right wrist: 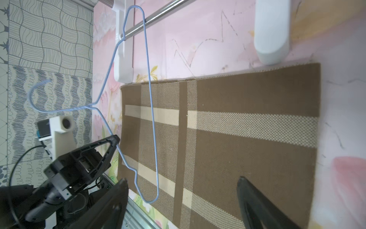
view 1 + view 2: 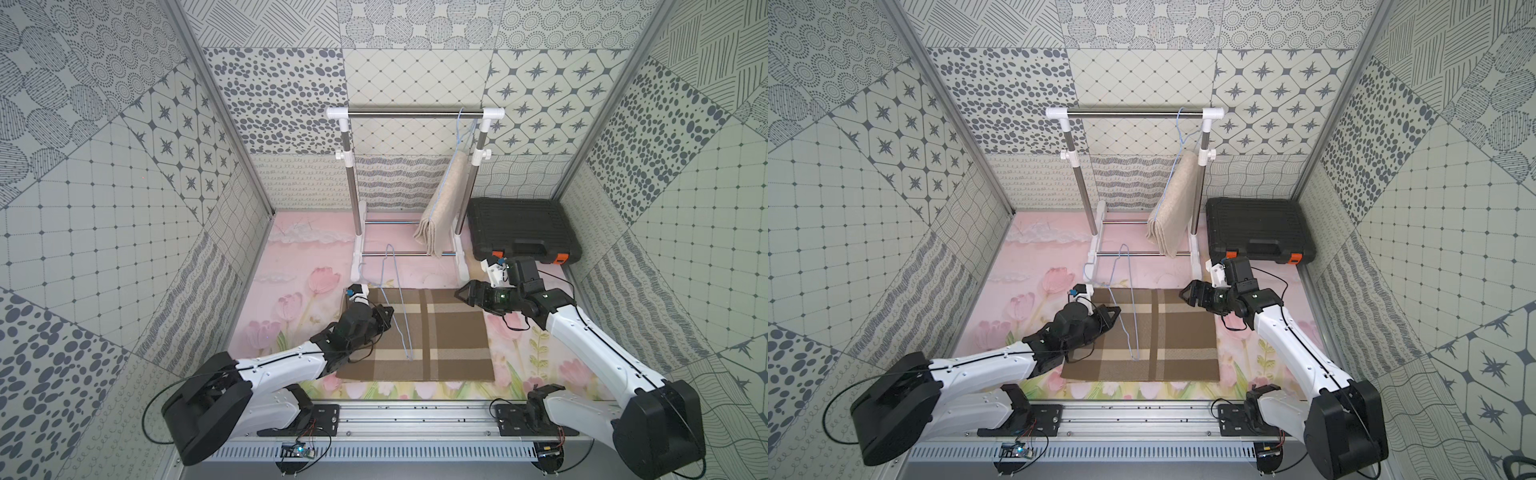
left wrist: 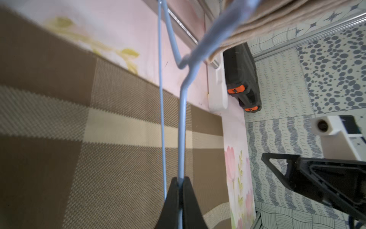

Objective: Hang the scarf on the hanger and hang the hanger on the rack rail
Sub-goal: Pick up the hanger from the clothesline, then hang the scarf on the hanger.

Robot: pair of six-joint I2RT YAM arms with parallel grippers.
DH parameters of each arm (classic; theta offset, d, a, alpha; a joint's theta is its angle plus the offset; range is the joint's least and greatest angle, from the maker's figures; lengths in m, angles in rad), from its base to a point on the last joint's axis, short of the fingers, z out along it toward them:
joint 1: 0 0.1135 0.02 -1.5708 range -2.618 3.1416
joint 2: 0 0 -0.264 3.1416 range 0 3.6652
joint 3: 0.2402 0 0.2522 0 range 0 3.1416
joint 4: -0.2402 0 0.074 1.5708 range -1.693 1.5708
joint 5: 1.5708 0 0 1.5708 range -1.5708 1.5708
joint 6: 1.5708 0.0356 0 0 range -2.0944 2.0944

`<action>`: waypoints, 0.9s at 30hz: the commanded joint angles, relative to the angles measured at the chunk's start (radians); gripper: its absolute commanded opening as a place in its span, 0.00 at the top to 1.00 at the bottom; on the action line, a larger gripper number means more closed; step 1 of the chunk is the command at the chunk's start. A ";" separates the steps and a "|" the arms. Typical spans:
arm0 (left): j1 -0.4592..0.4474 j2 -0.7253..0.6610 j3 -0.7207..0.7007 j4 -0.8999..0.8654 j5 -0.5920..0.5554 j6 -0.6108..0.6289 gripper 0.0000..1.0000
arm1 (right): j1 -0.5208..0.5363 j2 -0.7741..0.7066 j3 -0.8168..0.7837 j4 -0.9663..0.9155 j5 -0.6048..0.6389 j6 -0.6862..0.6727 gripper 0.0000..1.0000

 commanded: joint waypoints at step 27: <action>-0.281 -0.076 -0.144 0.020 -0.311 -0.301 1.00 | -0.007 0.122 -0.240 0.096 0.271 0.028 0.07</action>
